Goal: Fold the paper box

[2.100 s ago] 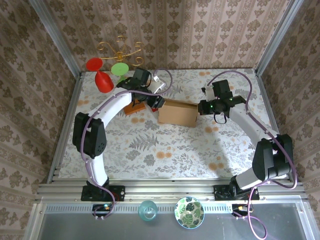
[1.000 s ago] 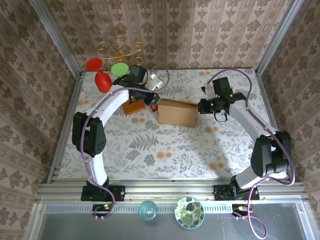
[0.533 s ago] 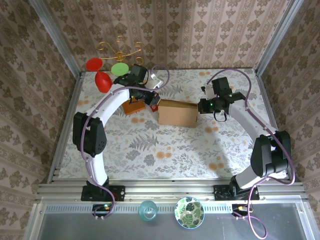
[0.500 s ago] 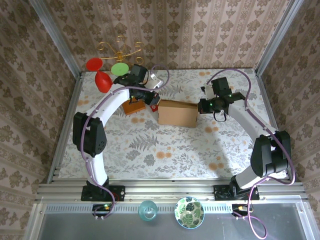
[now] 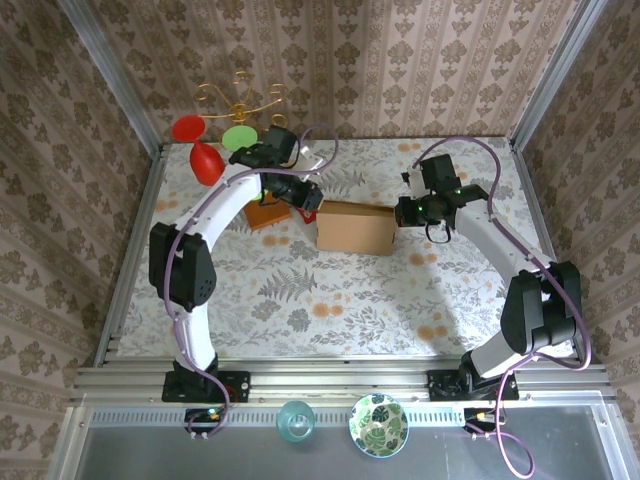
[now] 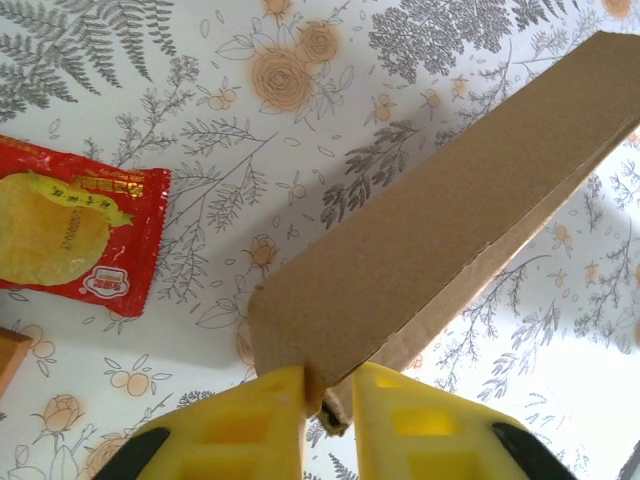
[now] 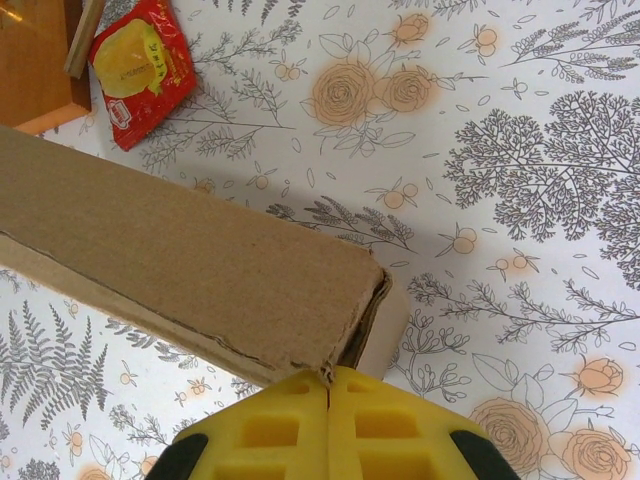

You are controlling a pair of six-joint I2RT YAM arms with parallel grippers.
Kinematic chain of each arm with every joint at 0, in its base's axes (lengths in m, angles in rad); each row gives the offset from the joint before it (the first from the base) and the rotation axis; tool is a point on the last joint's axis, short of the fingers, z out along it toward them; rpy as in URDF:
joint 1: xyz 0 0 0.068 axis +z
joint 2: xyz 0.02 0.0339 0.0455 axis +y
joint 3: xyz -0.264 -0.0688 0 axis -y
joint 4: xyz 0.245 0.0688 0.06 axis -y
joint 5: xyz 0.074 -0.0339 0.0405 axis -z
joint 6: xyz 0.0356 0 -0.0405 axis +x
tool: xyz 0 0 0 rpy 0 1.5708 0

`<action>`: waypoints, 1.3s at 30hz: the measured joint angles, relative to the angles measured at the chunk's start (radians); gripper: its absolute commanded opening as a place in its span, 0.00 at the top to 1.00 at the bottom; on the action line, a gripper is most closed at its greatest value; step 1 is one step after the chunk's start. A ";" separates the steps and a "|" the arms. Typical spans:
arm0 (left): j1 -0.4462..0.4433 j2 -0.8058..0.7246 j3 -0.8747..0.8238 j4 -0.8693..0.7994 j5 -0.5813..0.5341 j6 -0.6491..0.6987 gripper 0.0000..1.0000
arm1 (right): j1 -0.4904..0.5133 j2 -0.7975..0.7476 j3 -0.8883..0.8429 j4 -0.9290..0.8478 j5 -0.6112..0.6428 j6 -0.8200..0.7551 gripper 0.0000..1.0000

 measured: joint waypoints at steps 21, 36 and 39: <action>-0.010 -0.078 -0.150 0.151 -0.109 0.033 0.60 | -0.002 0.029 0.065 -0.092 -0.036 -0.003 1.00; 0.008 -0.073 -0.166 0.167 -0.071 0.077 0.64 | -0.010 0.053 0.104 -0.142 -0.072 -0.003 1.00; 0.006 -0.060 -0.166 0.167 -0.072 0.088 0.67 | -0.010 0.053 0.105 -0.143 -0.075 -0.003 1.00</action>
